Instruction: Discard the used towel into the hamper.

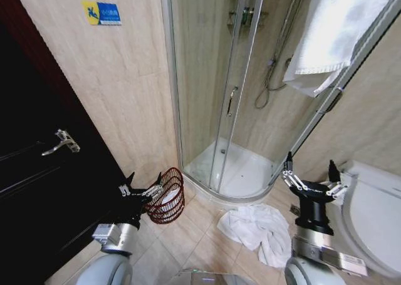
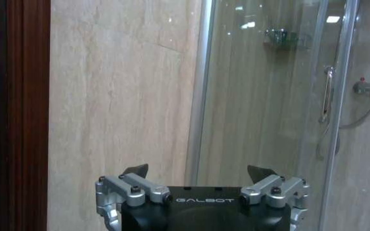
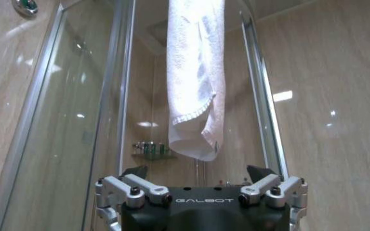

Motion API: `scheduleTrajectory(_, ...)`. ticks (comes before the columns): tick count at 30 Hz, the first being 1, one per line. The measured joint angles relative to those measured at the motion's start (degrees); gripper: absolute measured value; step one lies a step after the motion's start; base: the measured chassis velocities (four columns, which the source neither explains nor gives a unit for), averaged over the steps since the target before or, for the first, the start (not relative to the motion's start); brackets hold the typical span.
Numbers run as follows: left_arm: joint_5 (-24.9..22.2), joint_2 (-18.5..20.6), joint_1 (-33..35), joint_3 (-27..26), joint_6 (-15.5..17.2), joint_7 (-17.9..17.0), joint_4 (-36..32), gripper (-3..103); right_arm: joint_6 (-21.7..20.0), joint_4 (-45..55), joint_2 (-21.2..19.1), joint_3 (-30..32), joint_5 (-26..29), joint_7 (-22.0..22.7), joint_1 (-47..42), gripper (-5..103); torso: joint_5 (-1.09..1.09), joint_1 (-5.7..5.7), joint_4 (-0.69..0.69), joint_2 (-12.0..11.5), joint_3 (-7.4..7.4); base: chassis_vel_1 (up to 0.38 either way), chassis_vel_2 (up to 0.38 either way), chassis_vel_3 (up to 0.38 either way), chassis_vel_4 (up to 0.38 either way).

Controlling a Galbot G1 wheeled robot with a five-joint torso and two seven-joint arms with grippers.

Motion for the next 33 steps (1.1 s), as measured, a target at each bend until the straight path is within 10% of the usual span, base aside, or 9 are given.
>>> scheduleTrajectory(33, -0.3, -0.3, 0.3, 0.2, -2.4, 4.4, 0.0, 100, 6.7, 0.0, -4.2, 10.9, 11.9, -5.9, -1.8, 100, 0.0, 0.0, 0.0, 0.0, 0.0, 0.0, 0.0, 0.0, 0.0)
